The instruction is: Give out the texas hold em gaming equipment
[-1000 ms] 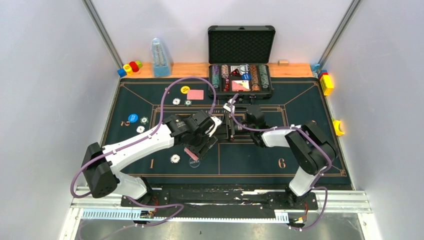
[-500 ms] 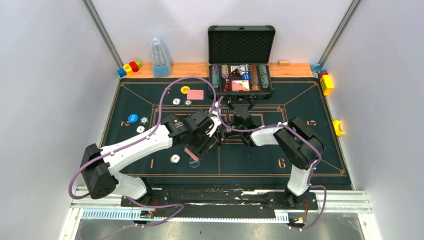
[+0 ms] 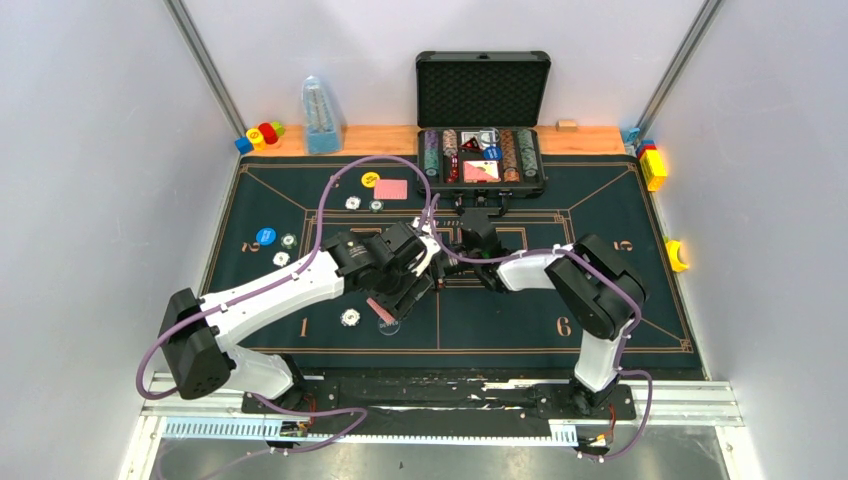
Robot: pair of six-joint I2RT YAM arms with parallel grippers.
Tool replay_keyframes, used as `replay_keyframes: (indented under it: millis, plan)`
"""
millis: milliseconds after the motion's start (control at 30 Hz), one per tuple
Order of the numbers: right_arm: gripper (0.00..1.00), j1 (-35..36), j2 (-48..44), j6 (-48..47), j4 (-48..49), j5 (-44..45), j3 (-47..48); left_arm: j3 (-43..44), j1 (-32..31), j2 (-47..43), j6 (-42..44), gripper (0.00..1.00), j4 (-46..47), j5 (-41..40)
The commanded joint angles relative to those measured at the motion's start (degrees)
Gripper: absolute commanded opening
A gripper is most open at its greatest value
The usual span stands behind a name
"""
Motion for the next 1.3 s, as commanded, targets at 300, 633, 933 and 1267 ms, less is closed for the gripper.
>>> replay_keyframes:
  millis: [300, 633, 933, 1267]
  plan:
    - [0.52, -0.9, -3.9, -4.5, -6.1, 1.5, -0.2, 0.8, -0.2, -3.2, 0.6, 0.0, 2.0, 0.5]
    - [0.52, -2.2, -10.2, -9.3, -13.3, 3.9, -0.9, 0.6, -0.2, -3.5, 0.6, 0.0, 2.0, 0.4]
    - [0.5, -2.3, -14.7, -13.8, -21.7, 7.5, -0.2, 0.5, -0.3, -3.5, 0.5, 0.0, 1.9, 0.2]
    - [0.38, -2.5, -19.4, -18.0, -29.9, 12.7, 0.3, 0.6, -0.2, -3.2, 0.3, 0.0, 1.7, 0.0]
